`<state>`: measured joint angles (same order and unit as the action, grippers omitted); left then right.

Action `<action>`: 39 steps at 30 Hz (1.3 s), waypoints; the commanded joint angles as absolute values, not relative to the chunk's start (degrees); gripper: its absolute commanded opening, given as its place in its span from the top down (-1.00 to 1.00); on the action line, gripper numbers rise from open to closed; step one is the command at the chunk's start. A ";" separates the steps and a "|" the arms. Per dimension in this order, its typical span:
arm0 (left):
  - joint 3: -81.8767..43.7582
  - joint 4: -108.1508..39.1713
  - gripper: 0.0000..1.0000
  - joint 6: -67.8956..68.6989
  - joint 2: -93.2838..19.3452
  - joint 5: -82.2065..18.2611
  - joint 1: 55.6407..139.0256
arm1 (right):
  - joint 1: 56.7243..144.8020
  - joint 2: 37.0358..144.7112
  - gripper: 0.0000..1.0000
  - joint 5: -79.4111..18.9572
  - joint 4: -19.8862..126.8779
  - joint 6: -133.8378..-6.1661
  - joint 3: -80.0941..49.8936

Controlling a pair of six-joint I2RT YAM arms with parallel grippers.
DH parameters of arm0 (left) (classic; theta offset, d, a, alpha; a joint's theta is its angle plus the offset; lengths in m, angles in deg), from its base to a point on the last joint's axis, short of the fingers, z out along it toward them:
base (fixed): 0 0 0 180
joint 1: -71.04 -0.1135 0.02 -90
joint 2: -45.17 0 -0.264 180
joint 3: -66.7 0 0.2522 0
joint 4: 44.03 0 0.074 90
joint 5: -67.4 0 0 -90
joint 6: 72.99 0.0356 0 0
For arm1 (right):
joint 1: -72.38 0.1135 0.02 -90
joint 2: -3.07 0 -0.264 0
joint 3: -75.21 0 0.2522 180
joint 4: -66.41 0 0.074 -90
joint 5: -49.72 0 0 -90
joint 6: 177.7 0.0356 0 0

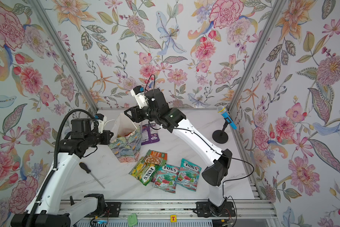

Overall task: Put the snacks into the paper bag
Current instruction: 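Move the right gripper back down to the snack pile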

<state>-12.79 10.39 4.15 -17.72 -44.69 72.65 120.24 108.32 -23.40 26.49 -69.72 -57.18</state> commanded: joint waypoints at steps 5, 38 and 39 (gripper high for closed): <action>-12.02 10.82 0.89 3.82 -17.31 -44.30 72.19 | 114.86 96.32 -0.14 -26.04 39.12 -64.15 -37.98; -10.65 9.37 0.90 3.65 -17.04 -44.39 71.90 | 110.69 77.41 -0.32 -27.31 46.05 -40.60 17.83; -10.68 9.45 0.89 3.65 -17.12 -44.37 71.93 | 110.88 77.88 -0.32 -26.75 46.88 -39.93 18.55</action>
